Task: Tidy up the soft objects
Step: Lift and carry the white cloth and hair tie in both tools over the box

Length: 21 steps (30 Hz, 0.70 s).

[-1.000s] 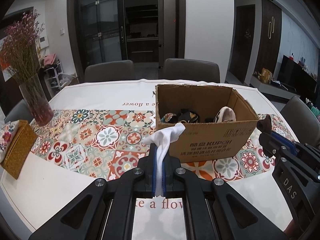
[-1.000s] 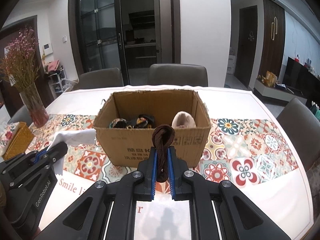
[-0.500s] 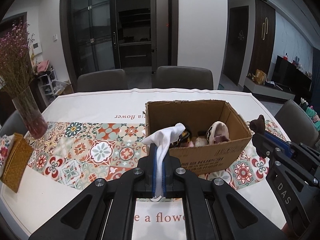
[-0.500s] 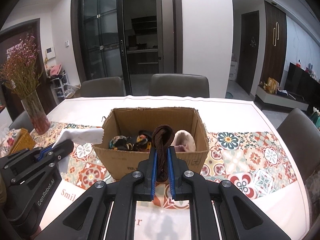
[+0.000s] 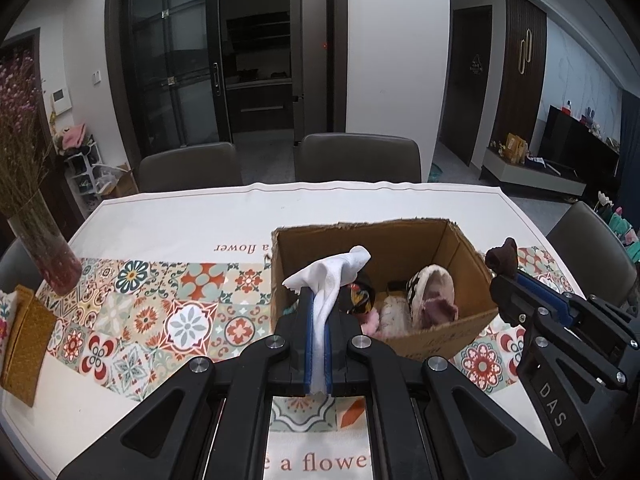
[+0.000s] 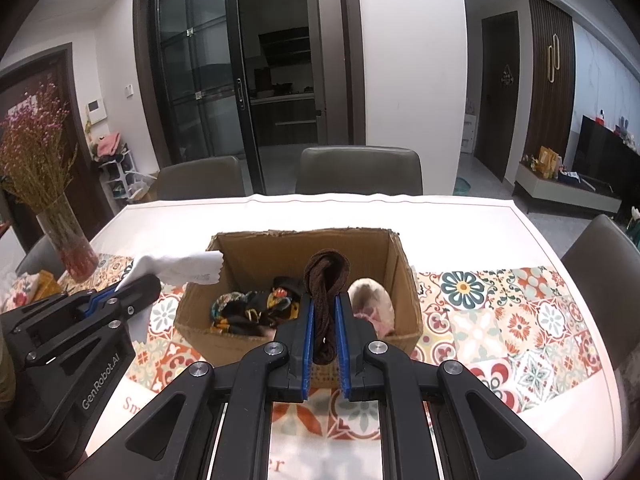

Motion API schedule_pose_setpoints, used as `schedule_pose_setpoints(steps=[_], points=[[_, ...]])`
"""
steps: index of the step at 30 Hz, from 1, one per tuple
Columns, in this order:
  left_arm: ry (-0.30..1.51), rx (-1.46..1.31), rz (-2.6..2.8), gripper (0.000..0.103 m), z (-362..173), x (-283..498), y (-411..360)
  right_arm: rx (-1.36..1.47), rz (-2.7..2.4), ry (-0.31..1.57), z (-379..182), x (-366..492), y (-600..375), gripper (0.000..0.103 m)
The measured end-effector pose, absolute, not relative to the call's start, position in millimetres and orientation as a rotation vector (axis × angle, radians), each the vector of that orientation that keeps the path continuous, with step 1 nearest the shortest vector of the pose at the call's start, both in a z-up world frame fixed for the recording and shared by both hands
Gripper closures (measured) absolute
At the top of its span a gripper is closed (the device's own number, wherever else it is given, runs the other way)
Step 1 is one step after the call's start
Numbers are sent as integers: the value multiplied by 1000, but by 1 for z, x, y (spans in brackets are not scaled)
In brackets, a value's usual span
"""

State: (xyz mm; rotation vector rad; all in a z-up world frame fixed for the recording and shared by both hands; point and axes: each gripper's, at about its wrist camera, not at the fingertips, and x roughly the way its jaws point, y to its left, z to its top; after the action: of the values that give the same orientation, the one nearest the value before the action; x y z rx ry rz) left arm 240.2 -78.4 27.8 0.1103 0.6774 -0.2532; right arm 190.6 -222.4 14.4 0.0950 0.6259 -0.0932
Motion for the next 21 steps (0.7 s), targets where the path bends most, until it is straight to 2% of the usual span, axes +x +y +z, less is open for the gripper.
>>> schedule_pose_setpoints(steps=[21], points=[[710, 118, -296, 97, 34, 295, -99, 116, -62, 664, 20, 246, -239, 91]])
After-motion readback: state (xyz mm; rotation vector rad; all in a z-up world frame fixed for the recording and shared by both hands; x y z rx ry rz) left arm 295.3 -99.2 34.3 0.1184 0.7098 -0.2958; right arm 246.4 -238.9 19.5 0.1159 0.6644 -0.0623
